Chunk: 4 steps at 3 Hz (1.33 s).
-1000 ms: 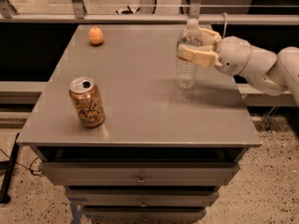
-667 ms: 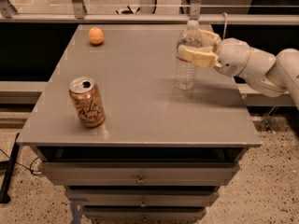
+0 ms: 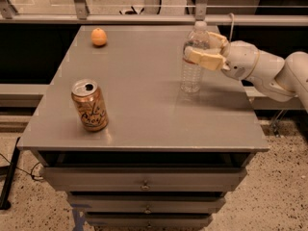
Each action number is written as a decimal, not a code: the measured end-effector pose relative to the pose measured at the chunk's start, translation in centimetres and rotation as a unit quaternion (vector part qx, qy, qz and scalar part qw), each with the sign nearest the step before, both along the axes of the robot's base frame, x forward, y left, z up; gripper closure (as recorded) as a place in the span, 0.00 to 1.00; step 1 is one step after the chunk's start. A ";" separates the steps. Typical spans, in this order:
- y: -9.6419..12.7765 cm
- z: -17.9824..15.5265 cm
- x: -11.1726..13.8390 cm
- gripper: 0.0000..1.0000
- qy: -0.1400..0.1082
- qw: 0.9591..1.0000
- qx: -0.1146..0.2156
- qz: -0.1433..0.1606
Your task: Place water bottle upright
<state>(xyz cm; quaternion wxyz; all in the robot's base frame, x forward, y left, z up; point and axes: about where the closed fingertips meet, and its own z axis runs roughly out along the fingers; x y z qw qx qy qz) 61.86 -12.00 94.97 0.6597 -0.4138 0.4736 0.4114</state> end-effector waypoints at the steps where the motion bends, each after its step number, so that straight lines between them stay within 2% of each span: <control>1: -0.1 -0.1 0.0 0.36 0.003 1.000 0.000 0.000; 2: -0.1 -0.1 0.0 0.13 0.003 1.000 0.000 0.000; 3: -0.2 -0.4 -0.1 0.00 0.008 1.000 -0.007 -0.001; 4: -0.8 -0.7 -0.2 0.00 0.013 1.000 -0.024 -0.004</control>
Offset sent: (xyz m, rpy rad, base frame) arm -0.0005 -0.0123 -0.0086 -0.0176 0.0299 -0.0165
